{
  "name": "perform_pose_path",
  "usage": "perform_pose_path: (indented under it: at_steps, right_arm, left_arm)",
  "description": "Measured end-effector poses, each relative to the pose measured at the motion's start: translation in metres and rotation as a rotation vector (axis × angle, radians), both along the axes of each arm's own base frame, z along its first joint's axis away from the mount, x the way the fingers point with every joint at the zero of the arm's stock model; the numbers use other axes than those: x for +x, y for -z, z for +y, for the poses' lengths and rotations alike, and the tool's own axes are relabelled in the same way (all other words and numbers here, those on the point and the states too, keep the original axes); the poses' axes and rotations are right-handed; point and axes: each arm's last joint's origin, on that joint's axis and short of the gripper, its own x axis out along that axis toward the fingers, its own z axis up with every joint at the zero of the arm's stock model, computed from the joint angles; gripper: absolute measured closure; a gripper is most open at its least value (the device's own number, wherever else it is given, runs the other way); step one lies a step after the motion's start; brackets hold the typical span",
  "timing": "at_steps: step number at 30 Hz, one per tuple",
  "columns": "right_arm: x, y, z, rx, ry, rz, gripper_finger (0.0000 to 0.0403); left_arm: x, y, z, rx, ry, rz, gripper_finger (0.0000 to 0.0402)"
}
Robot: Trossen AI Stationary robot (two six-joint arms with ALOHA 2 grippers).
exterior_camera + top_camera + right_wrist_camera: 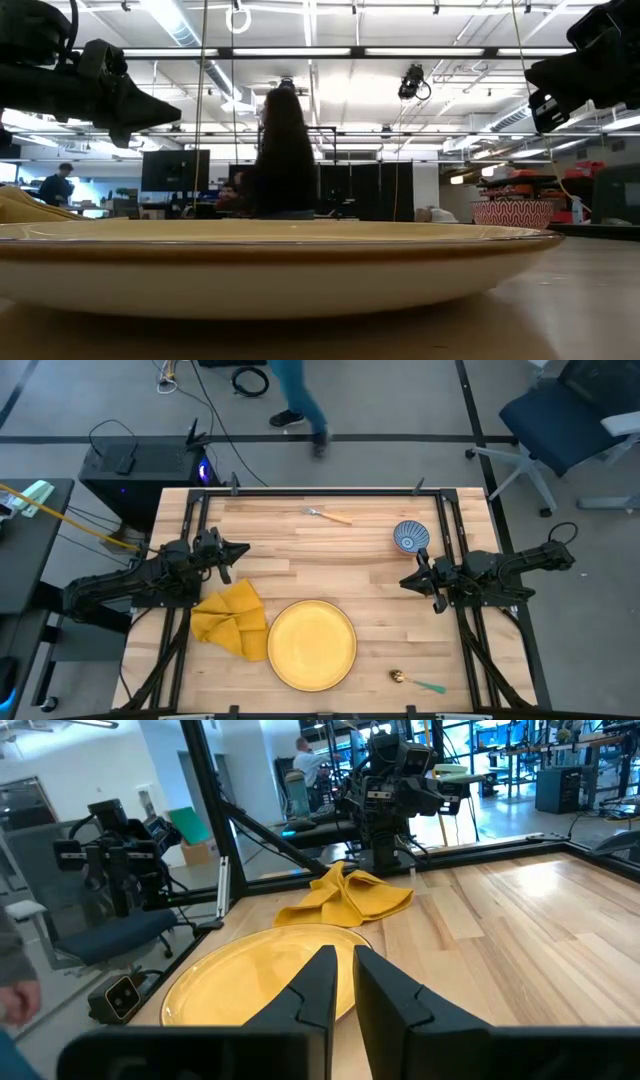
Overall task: Set table place
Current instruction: Move the yellow plate to the middle of the table
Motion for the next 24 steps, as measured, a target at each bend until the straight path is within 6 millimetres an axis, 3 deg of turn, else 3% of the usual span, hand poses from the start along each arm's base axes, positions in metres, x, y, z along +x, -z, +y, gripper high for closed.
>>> perform_pose_path:
  at_steps: [7, 11, 14, 19, 24]
  right_arm:
    - [0.000, 0.000, 0.000, 0.003, 0.000, -0.001, 0.0357]
    - [0.000, -0.009, 0.000, 0.102, 0.005, -0.079, 0.0357]
    - [-0.004, -0.030, -0.001, 0.268, -0.015, -0.278, 0.0357]
    - [-0.027, -0.070, -0.007, 0.350, -0.038, -0.758, 0.0357]
    - [-0.049, -0.087, -0.012, 0.391, -0.055, -1.044, 0.0357]
  left_arm:
    - [0.000, 0.000, 0.000, 0.000, 0.000, 0.000, 0.0367]
    - [0.000, 0.000, 0.000, 0.000, 0.000, 0.000, 0.0373]
    - [0.000, 0.000, 0.000, 0.000, 0.000, 0.000, 0.0377]
    - [0.000, 0.000, 0.000, 0.000, 0.000, 0.000, 0.0377]
    - [0.000, 0.000, 0.000, 0.000, 0.000, 0.000, 0.0369]
